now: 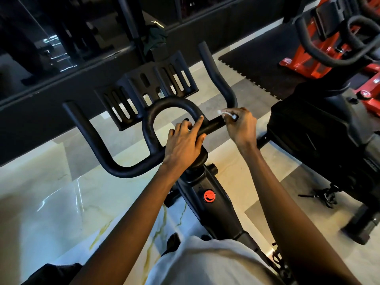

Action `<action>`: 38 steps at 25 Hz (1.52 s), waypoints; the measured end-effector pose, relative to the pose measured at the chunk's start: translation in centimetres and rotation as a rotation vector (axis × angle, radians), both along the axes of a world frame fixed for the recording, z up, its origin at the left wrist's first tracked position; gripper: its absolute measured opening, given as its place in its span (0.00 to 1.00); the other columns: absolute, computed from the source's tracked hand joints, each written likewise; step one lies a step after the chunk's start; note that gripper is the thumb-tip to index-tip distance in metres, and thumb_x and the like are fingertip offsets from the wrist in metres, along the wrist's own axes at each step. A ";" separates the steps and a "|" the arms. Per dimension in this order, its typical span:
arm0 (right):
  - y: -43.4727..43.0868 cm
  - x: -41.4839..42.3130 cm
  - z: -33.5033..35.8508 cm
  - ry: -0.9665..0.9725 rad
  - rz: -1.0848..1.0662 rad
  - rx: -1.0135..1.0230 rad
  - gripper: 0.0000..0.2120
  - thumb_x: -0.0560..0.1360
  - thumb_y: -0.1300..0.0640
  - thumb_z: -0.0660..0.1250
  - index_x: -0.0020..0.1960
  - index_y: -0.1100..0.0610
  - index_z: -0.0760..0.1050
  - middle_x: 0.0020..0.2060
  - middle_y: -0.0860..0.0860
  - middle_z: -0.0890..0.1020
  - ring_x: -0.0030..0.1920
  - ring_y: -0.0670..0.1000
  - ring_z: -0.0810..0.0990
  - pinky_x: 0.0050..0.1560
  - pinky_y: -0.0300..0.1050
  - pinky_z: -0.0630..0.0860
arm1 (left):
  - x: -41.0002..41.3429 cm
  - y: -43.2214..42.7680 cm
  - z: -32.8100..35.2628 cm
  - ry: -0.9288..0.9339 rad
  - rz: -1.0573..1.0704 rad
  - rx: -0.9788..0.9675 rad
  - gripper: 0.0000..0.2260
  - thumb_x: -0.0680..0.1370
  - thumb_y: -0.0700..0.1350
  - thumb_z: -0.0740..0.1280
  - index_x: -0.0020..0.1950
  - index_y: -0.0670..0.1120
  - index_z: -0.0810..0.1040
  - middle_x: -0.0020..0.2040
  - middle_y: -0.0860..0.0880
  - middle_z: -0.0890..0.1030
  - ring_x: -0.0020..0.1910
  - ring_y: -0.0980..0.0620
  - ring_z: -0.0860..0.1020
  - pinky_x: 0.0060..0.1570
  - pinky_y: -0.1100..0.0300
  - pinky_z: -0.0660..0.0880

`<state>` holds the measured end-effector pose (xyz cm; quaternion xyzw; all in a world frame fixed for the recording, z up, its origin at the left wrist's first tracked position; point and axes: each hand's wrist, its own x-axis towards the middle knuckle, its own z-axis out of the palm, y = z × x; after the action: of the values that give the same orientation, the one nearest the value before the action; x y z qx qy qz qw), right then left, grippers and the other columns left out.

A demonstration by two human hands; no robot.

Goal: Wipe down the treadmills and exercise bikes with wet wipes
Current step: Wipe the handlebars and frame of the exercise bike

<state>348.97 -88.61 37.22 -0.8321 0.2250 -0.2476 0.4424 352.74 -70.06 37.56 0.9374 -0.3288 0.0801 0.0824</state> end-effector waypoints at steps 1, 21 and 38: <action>-0.8 0.6 0.2 0.010 -0.043 0.013 0.08 0.78 0.58 0.71 0.56 0.55 0.84 0.52 0.47 0.84 0.47 0.40 0.79 0.42 0.18 0.69 | 0.5 -0.3 0.2 -0.014 -0.008 0.032 0.26 0.84 0.58 0.58 0.80 0.52 0.62 0.63 0.44 0.71 0.61 0.46 0.71 0.60 0.52 0.69; -6.7 1.5 -1.6 0.049 0.126 -0.118 0.07 0.77 0.55 0.72 0.55 0.50 0.85 0.52 0.47 0.85 0.53 0.45 0.82 0.58 0.42 0.78 | 3.4 -6.2 1.2 0.022 -0.175 0.224 0.21 0.85 0.59 0.53 0.63 0.45 0.76 0.62 0.44 0.80 0.72 0.43 0.67 0.78 0.46 0.49; -7.6 6.0 0.3 0.064 0.042 -0.071 0.07 0.77 0.61 0.71 0.54 0.54 0.84 0.53 0.49 0.84 0.51 0.45 0.81 0.56 0.39 0.78 | 3.8 -7.1 1.2 0.074 -0.175 0.215 0.20 0.84 0.60 0.54 0.61 0.47 0.76 0.54 0.47 0.83 0.64 0.45 0.74 0.77 0.45 0.51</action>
<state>354.95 -96.19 37.48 -0.8592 0.2124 -0.2194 0.4104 356.57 -77.13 38.74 0.9108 -0.4127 0.0022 0.0004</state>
